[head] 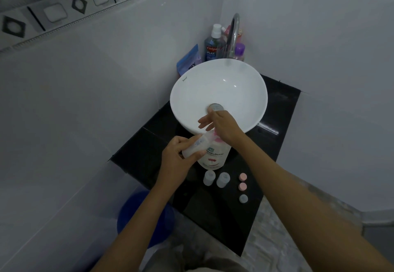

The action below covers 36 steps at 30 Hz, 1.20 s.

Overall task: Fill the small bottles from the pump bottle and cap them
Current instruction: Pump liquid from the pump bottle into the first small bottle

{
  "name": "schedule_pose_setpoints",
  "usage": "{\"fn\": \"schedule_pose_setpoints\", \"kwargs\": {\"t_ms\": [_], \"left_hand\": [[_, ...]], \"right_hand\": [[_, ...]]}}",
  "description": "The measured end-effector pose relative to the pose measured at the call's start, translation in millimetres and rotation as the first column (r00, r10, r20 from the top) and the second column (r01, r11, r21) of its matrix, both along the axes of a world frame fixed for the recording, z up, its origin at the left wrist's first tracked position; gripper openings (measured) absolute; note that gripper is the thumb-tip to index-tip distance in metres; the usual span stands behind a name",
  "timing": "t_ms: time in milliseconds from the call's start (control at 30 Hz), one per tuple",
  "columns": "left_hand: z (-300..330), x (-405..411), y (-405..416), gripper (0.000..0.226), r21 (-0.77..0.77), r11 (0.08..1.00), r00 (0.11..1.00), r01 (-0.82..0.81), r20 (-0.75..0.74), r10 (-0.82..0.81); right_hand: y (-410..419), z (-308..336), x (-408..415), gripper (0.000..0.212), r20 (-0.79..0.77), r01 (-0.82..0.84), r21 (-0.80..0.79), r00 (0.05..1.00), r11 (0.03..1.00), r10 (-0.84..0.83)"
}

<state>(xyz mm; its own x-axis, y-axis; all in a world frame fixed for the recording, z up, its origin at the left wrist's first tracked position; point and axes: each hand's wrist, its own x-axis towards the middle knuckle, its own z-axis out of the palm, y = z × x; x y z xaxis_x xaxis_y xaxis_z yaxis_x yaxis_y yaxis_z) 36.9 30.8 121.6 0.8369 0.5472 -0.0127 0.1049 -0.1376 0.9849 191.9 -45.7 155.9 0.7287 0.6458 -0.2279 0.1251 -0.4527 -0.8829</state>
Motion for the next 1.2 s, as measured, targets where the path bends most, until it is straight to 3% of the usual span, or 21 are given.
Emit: {"fn": "schedule_pose_setpoints", "kwargs": {"t_ms": [267, 633, 867, 1200], "left_hand": [[10, 0, 2, 0.043, -0.018, 1.0, 0.999, 0.005, 0.034, -0.005], [5, 0, 2, 0.043, -0.002, 1.0, 1.0, 0.012, -0.019, -0.012], [14, 0, 5, 0.041, -0.043, 0.999, 0.999, 0.027, 0.038, -0.026], [8, 2, 5, 0.042, 0.02, 1.0, 1.0, 0.013, -0.02, -0.013]], "right_hand": [[-5, 17, 1, 0.049, -0.031, -0.061, 0.171, 0.997, 0.983, 0.067], [-4, -2, -3, 0.047, 0.035, 0.002, 0.012, 0.999, 1.0, -0.002], [-10, 18, 0, 0.047, -0.043, -0.062, 0.07, 0.997, 0.996, 0.065], [-6, 3, -8, 0.045, 0.002, 0.047, 0.086, 0.999, 0.995, -0.048]]}}
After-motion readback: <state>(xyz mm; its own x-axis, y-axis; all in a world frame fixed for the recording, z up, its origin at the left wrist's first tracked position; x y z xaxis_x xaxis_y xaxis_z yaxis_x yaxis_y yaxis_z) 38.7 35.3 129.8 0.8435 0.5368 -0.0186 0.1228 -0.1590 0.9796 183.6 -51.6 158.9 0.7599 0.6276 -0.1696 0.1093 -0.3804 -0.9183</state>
